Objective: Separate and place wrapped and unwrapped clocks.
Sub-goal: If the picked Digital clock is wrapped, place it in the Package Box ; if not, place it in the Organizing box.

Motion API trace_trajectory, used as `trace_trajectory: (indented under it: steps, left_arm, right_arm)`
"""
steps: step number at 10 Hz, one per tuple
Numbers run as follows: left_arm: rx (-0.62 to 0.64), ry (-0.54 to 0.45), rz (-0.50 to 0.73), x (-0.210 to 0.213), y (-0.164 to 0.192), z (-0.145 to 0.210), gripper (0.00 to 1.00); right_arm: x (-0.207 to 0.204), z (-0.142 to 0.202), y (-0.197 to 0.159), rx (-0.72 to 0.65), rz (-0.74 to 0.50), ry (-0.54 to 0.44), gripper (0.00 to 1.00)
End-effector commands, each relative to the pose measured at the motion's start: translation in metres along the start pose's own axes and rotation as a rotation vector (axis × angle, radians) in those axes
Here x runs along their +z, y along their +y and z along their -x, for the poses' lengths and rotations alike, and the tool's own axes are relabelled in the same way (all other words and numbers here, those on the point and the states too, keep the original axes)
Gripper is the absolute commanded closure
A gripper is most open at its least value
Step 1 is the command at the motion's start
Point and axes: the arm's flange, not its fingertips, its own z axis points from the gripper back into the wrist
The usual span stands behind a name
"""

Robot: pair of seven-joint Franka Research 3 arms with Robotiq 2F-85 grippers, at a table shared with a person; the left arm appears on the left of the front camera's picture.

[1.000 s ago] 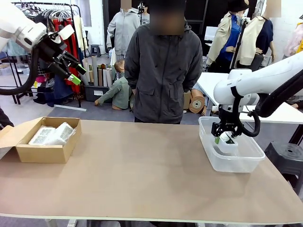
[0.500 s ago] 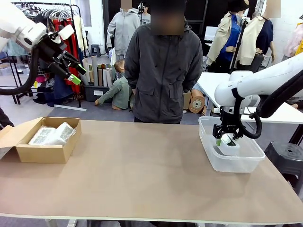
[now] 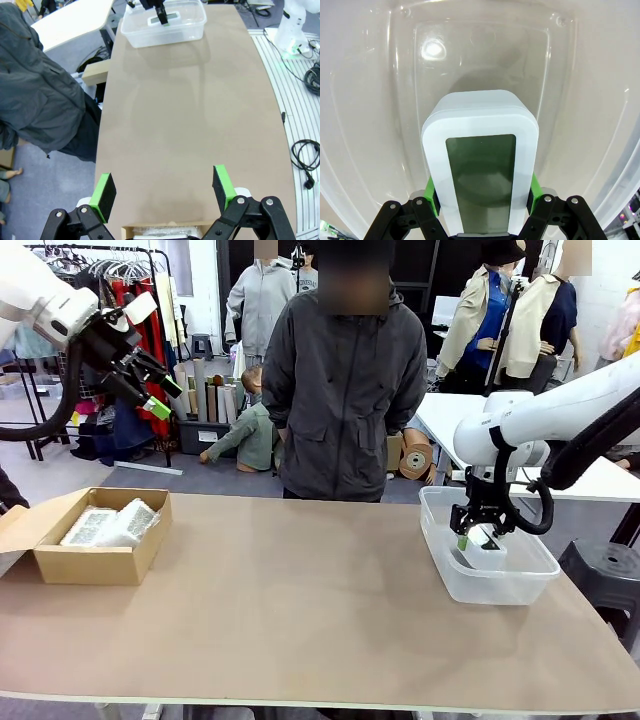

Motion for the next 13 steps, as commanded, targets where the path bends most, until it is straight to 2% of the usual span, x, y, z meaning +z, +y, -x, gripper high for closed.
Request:
trace_trajectory:
  steps: [1,3,9,13]
  left_arm:
    - [-0.002,0.000,0.004,0.001,-0.001,-0.001,0.00]
    - [-0.002,0.000,0.004,0.001,-0.001,-0.001,0.00]
    - [-0.002,0.000,0.004,0.001,-0.001,-0.001,0.00]
    - [-0.002,0.000,0.004,0.001,-0.001,-0.001,0.00]
  right_arm:
    - [0.001,0.001,-0.001,-0.029,0.026,0.007,0.32]
    - [0.000,0.000,-0.002,-0.032,0.026,0.008,0.02]
    - [0.004,0.000,-0.003,-0.028,0.020,0.016,0.00]
    - [0.030,0.004,-0.004,-0.003,0.008,0.011,0.00]
